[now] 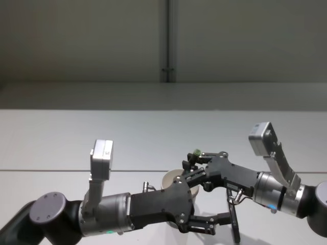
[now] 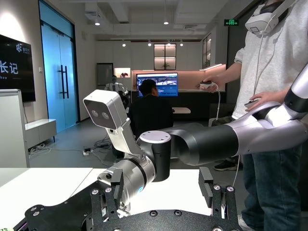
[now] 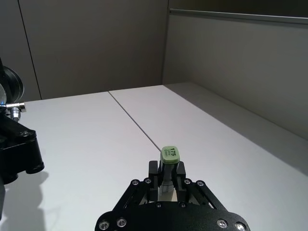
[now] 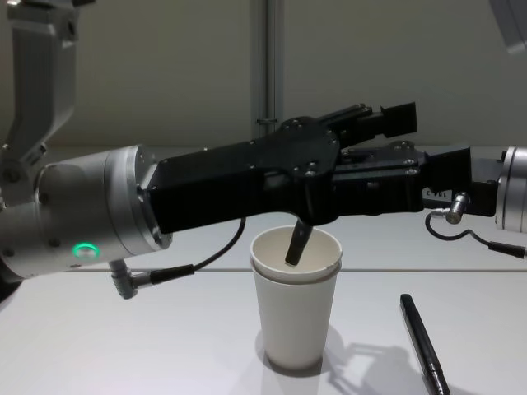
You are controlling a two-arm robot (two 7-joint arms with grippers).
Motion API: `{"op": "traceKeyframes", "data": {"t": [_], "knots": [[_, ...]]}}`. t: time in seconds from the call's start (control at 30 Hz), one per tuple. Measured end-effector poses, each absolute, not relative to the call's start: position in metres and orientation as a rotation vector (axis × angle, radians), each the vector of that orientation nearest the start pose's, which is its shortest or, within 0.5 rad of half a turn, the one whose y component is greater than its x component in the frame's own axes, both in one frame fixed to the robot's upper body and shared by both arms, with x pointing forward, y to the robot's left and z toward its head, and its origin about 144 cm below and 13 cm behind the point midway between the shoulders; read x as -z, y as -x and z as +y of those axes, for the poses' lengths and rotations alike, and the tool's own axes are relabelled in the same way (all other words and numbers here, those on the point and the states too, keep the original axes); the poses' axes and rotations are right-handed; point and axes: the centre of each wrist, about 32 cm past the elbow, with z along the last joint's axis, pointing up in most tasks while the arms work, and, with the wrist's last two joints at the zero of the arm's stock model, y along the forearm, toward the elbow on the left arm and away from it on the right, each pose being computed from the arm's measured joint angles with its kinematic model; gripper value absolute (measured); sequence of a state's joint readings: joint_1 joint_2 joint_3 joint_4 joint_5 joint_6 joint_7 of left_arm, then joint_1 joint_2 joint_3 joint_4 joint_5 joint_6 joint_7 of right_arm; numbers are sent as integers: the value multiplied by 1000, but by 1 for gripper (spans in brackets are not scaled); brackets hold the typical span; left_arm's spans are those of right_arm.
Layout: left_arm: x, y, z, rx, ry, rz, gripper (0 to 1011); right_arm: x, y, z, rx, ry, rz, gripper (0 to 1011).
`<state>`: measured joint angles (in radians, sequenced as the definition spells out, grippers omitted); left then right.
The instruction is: Place the pen into the pen holder.
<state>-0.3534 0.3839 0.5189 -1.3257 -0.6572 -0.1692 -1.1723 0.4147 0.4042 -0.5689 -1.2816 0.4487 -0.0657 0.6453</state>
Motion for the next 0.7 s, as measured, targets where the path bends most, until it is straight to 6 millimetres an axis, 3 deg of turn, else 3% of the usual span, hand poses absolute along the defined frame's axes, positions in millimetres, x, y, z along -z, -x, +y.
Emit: {"op": "traceKeyframes", "data": {"t": [0.7], "knots": [[-1156,-530,223,-54,176,-16,1001,-1152,-543,-225,542,136,-25,203]]}}
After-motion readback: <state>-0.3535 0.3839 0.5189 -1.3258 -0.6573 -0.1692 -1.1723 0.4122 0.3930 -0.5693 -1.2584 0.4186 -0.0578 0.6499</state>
